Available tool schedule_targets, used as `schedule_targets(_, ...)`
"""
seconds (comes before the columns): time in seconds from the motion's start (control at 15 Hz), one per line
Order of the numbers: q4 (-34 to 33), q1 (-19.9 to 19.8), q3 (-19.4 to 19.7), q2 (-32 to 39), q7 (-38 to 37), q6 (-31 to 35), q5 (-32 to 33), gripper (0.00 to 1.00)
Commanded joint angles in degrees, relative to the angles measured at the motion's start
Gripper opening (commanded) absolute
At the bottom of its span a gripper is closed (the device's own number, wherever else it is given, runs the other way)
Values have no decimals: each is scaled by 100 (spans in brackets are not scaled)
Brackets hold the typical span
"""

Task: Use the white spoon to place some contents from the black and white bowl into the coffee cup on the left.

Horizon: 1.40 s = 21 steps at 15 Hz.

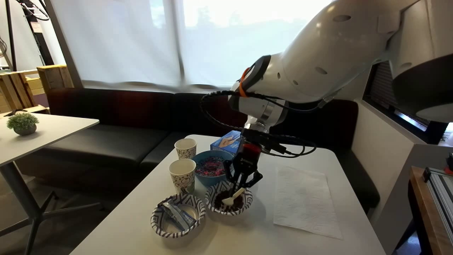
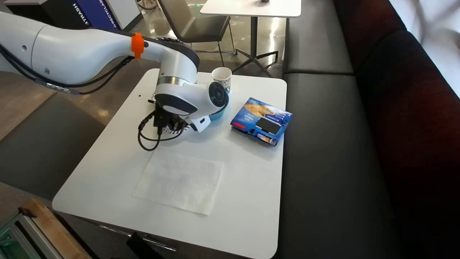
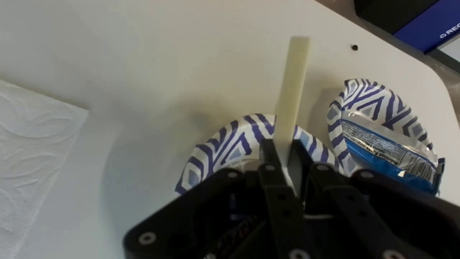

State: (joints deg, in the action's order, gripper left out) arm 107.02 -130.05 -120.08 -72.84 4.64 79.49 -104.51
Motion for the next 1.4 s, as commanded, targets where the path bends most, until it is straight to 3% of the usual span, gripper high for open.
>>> schedule_targets(0.0, -129, 64, 185, -290, -187, -145, 74, 3)
schedule_targets(0.6, -163, 276, 382, -493, -113, 14, 107, 3)
schedule_targets(1.33, -58, 918, 824, -796, -27, 357, 176, 3)
